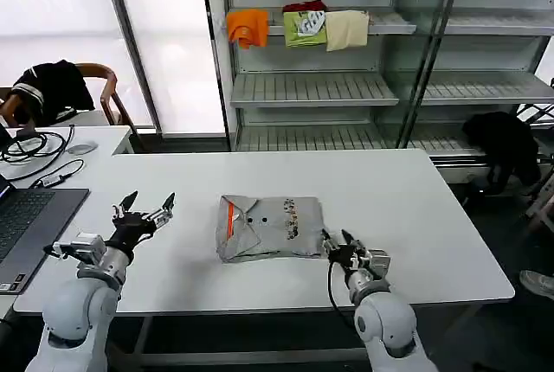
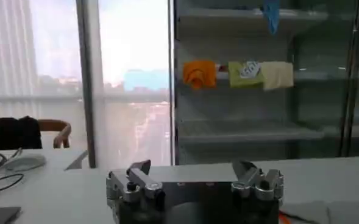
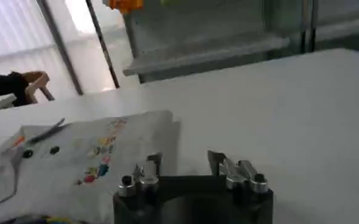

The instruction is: Fold and organize the clothes.

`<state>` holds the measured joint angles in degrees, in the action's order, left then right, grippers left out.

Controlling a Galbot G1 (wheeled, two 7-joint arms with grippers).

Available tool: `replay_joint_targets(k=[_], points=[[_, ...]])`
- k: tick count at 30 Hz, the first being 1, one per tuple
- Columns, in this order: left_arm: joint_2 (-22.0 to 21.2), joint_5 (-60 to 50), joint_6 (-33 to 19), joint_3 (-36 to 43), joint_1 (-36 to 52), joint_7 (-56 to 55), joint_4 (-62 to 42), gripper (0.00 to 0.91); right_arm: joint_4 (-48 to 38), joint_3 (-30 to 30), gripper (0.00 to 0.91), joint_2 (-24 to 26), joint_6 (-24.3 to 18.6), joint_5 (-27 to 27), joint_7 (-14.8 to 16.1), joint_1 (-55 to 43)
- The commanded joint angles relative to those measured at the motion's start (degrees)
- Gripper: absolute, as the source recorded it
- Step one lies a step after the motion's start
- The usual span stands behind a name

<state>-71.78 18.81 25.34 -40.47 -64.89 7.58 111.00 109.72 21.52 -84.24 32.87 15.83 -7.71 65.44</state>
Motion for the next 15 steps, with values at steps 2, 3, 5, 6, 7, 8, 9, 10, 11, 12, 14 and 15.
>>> replay_joint_targets(k=[2, 3, 5, 6, 7, 8, 9, 10, 11, 12, 14, 15], points=[[-0.58, 2.89, -2.18, -0.16, -2.32, -0.31, -0.99, 0.907, 6.14, 4.97, 0.907, 5.99, -1.20, -18.84, 5.90, 2.35], [-0.60, 3.78, -2.13, -0.12, -2.60, -0.66, -0.99, 0.907, 6.05, 5.45, 0.907, 6.17, -0.02, -17.86, 5.55, 2.17], [-0.42, 6.11, -2.08, 0.35, -3.11, -2.15, -1.07, 0.907, 4.40, 6.42, 0.907, 6.45, 0.27, -18.35, 3.95, 1.33], [-0.32, 7.29, -2.12, 0.75, -3.36, -3.33, -1.19, 0.907, 4.04, 6.35, 0.907, 7.08, 0.30, -18.72, 2.70, 1.07], [-0.25, 7.76, -2.08, 1.00, -3.54, -3.99, -1.28, 0.907, 3.88, 6.58, 0.907, 7.72, 0.31, -18.77, 3.00, 0.98], [-0.11, 8.51, -2.12, 1.24, -3.72, -4.48, -1.47, 0.907, 4.05, 7.41, 0.907, 8.26, 0.30, -19.21, 4.88, 0.96], [0.08, 8.79, -2.08, 1.54, -3.98, -4.98, -1.52, 0.907, 4.22, 7.93, 0.907, 8.36, 0.30, -19.53, 5.96, 0.96], [0.22, 8.54, -2.20, 1.82, -4.16, -5.47, -1.46, 0.907, 4.32, 8.25, 0.907, 8.41, 0.30, -19.80, 6.71, 0.89], [0.50, 8.64, -3.05, 2.14, -4.52, -5.46, -1.38, 0.907, 4.26, 8.51, 0.907, 8.85, 0.30, -20.10, 7.43, 0.59], [0.59, 8.72, -3.61, 2.21, -4.75, -5.42, -1.29, 0.907, 4.19, 8.50, 0.907, 8.87, 0.30, -20.13, 7.52, 0.47], [0.54, 8.62, -4.19, 2.36, -4.88, -5.50, -1.11, 0.907, 3.90, 8.72, 0.907, 8.93, 0.28, -20.61, 9.41, 0.06], [0.53, 8.68, -4.41, 2.33, -4.89, -5.47, -1.11, 0.907, 3.90, 8.63, 0.907, 8.93, 0.28, -20.59, 9.45, 0.01]])
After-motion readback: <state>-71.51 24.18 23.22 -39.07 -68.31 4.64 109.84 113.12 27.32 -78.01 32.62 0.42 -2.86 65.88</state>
